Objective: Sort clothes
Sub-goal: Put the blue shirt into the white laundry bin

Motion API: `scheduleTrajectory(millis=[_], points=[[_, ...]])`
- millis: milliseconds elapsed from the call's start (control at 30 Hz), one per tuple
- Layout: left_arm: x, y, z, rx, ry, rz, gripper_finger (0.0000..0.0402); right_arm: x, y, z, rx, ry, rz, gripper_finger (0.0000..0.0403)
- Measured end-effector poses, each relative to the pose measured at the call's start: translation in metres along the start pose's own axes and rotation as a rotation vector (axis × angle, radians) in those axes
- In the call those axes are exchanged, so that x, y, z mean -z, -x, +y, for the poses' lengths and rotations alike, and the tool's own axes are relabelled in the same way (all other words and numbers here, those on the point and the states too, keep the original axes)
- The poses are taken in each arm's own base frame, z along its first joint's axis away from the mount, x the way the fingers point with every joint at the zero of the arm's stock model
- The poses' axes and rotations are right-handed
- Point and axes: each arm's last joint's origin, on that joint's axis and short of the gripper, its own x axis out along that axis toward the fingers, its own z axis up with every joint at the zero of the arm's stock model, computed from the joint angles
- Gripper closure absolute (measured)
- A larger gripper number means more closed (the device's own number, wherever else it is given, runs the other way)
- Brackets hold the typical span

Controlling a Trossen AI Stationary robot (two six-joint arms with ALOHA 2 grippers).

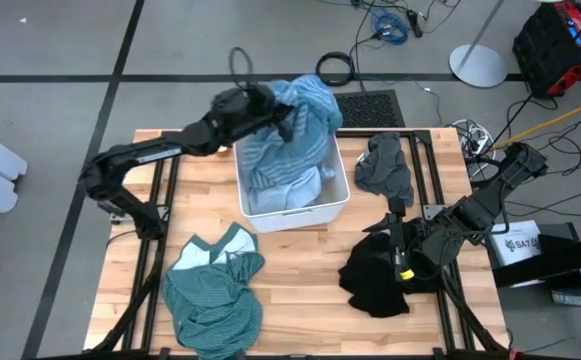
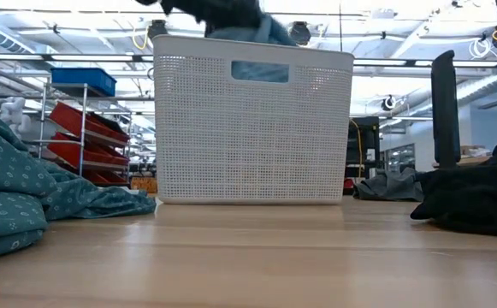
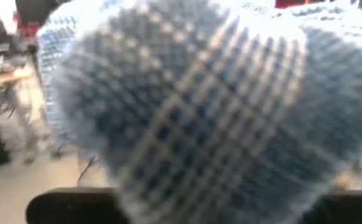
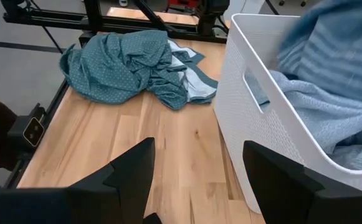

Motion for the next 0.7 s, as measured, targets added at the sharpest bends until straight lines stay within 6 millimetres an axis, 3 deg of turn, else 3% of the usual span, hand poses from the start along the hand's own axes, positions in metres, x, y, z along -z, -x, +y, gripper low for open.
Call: scheduleTrajectory(millis=[133,300,500,700], points=[[0.032,-0.016,0.016,-0.089,-0.027,0.185,0.0382,0.001,0.000,0.000,0.003,0.012,0.013,0.0172],[0.066,-0.022,0.029,-0.130,-0.058,0.432,0.0382,0.007,0.000,-0.002,0.020,0.009,0.061,0.0172],[0.103,-0.029,0.014,0.021,-0.090,0.637,0.0382,0.014,-0.002,-0.003,0.036,0.000,0.096,0.0172],[0.135,-0.042,-0.005,0.103,-0.126,0.724,0.0382,0.020,-0.007,-0.003,0.045,0.002,0.104,0.0172]])
